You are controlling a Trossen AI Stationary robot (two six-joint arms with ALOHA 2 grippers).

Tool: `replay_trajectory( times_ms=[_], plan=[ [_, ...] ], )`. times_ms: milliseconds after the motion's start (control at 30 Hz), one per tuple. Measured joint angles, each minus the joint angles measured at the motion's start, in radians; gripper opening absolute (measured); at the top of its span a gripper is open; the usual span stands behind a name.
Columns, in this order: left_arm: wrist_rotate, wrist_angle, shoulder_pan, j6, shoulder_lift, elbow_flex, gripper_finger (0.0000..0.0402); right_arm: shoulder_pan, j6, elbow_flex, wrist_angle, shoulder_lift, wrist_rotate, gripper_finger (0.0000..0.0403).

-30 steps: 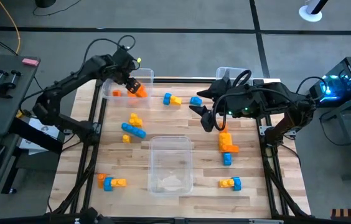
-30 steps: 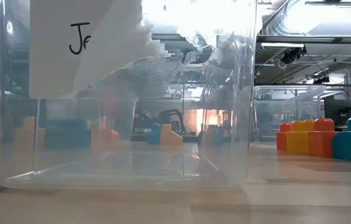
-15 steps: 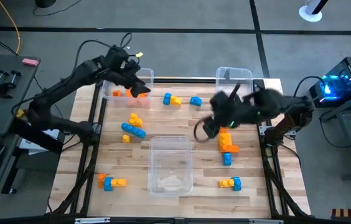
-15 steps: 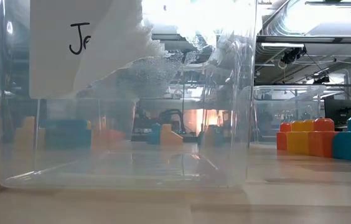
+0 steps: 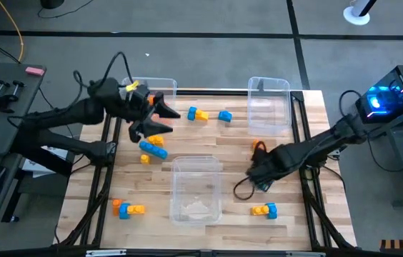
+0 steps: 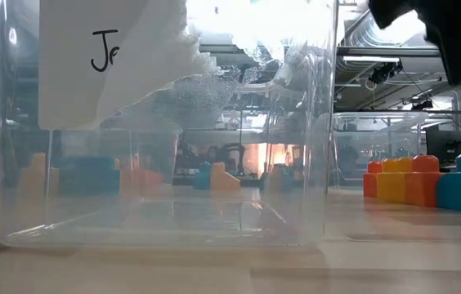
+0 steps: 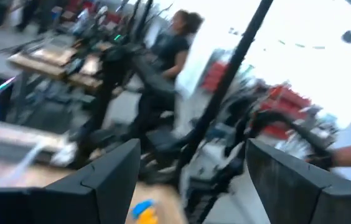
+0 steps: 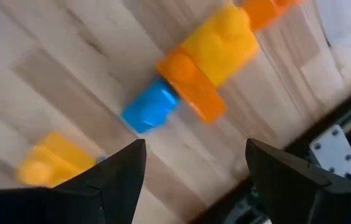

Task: Sort blocks
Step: Put the orange game piece into the top left transparent bin

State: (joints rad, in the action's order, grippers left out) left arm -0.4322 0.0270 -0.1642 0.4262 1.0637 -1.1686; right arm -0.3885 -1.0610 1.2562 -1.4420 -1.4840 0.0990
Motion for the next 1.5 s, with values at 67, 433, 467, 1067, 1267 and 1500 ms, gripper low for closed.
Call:
replay_trajectory(
  times_ms=[67,433,467,1067,1267,1500],
  plan=[
    [0.019,-0.105,0.029,0.05,0.002,0.037,0.0278,0.038,0.04,-0.109,0.066,0.086,-0.006,0.0268],
    [0.301,-0.458,0.135,0.191,0.05,0.109,0.0278,0.212,0.578,-0.576,0.432,0.545,-0.145,0.0241],
    [0.315,-0.471,0.144,0.191,0.054,0.109,0.0278,0.212,0.624,-0.607,0.447,0.557,-0.145,0.0241],
    [0.4,-0.496,0.167,0.148,0.063,0.109,0.0278,0.211,0.624,-0.715,0.672,0.349,-0.144,0.024],
    [0.349,-0.495,0.163,0.146,0.06,0.109,0.0278,0.21,0.641,-0.715,0.777,0.26,-0.17,0.024],
    [0.22,-0.492,0.151,0.163,0.008,0.109,0.0278,0.21,0.584,-0.712,0.822,0.179,-0.202,0.0226]
  ],
)
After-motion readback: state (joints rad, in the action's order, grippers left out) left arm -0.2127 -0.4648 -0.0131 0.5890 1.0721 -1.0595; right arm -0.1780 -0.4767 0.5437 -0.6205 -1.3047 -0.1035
